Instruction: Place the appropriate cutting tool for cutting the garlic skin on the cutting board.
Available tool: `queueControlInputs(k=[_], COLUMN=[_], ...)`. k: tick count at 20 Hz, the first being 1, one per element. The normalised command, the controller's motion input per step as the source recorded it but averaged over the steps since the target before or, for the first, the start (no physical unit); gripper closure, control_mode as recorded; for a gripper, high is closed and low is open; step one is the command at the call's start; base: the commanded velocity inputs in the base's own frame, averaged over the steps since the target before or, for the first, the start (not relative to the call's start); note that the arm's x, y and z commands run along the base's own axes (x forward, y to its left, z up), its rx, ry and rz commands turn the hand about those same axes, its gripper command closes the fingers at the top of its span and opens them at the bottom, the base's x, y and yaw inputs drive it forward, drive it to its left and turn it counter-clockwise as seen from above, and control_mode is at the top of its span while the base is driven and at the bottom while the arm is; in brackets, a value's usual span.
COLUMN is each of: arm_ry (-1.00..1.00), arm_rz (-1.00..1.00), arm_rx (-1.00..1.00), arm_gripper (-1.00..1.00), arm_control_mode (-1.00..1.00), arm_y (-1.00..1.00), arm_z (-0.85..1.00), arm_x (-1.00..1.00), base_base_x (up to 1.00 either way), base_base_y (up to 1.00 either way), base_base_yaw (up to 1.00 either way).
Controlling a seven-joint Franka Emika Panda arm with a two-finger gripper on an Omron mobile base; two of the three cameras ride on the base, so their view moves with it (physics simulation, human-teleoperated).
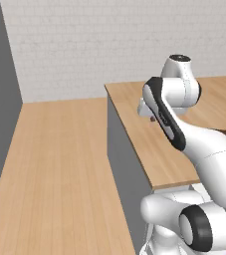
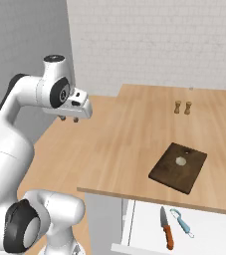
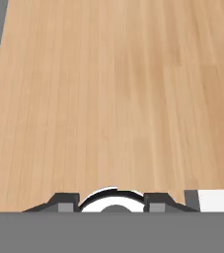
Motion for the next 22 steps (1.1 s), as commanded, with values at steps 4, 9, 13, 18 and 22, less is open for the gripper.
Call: queueControlInputs(k=[4,9,13,18,22], arm_ry=[-0.02,-0.03,-0.07,0.00,0.00], arm_rz=[0.00,0.04,0.21,0.06,0.03], arm_rx=[0.00,0.00,-0.02,0.00,0.01], arm_gripper=[-1.00,-1.00,-1.00,-1.00,-1.00], arm_control_mode=[-1.00,-1.00,-1.00,-1.00,-1.00], arm_y=[-0.12,-0.75,-0.99,-1.00,-1.00], arm_z=[-0.11,-0.72,-0.84,-0.19,-0.16], arm_x=[-0.16,-0.18,-0.19,-0.19,-0.34], base_base_x=[0.00,0.00,0.00,0.00,0.00], base_base_y=[0.00,0.00,0.00,0.00,0.00], base_base_yaw=[0.00,0.00,0.00,0.00,0.00])
